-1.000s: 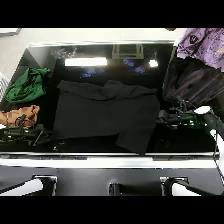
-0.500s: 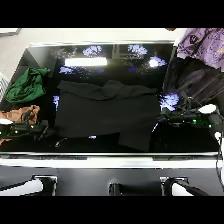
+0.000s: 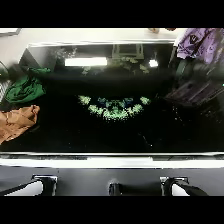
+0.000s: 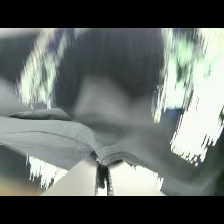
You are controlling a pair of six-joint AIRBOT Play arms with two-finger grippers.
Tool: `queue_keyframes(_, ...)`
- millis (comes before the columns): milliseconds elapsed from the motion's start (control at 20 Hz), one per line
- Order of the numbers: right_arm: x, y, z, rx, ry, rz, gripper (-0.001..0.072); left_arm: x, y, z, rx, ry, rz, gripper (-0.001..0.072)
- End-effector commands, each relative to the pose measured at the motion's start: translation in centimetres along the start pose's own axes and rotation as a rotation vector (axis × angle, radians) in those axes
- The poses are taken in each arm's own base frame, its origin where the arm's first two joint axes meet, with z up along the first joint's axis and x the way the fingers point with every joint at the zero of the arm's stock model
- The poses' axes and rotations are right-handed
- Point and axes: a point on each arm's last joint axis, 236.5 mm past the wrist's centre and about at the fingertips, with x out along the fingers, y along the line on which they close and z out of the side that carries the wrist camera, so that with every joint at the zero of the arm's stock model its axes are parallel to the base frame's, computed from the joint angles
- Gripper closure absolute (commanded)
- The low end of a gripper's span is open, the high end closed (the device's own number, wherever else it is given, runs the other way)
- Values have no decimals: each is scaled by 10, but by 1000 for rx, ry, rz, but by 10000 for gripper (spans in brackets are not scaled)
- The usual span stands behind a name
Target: Fold the clothes and pants, and hang the long-sleeved shirts on hangers.
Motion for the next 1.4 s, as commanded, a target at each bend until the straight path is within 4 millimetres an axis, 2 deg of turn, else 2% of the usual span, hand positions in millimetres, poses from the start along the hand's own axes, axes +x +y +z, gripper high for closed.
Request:
queue_keyframes(0, -110, 61, 99, -191, -295, -85, 685, -131, -62, 111, 143, -390, 95, 697)
queue_keyframes(50, -147, 79, 114, -248, -375, -112, 684, -165, -74, 121, 164, -469, 121, 697)
queue_keyframes(100, -189, 103, 122, -301, -465, -124, 684, -197, -83, 120, 185, -528, 148, 697)
queue_keyframes(150, -223, 122, 122, -332, -536, -129, 684, -224, -88, 113, 186, -565, 178, 697)
queue_keyframes(250, -283, 152, 105, -345, -631, -144, 684, -268, -95, 88, 191, -614, 232, 697)
queue_keyframes(300, -307, 160, 95, -337, -663, -161, 684, -287, -97, 74, 197, -629, 260, 697)
queue_keyframes(400, -350, 169, 76, -318, -730, -205, 684, -317, -95, 44, 162, -646, 309, 697)
queue_keyframes(450, -364, 170, 70, -303, -756, -225, 684, -325, -95, 33, 148, -647, 317, 697)
queue_keyframes(500, -373, 168, 67, -278, -771, -238, 684, -327, -96, 25, 142, -640, 317, 697)
queue_keyframes(550, -372, 165, 65, -252, -764, -245, 684, -325, -94, 19, 137, -621, 320, 697)
queue_keyframes(650, -345, 147, 65, -180, -677, -248, 685, -305, -83, 17, 120, -562, 326, 697)
queue_keyframes(750, -291, 113, 61, -72, -499, -267, 685, -261, -72, 18, 112, -459, 297, 697)
queue_keyframes(850, -223, 69, 51, 42, -281, -298, 684, -197, -53, 10, 88, -297, 252, 697)
queue_keyframes(950, -147, 24, 34, 128, -63, -318, 684, -125, -23, -6, 33, -110, 240, 697)
queue_keyframes(1100, -30, -45, -16, 269, 224, -319, 684, -10, 24, -46, 9, 167, 246, 697)
queue_keyframes(1200, 37, -81, -49, 342, 350, -299, 684, 64, 55, -74, -10, 287, 261, 697)
queue_keyframes(1300, 95, -113, -68, 375, 380, -288, 684, 128, 80, -91, -22, 315, 269, 697)
queue_keyframes(1350, 124, -123, -74, 388, 372, -282, 684, 154, 89, -94, -24, 308, 269, 697)
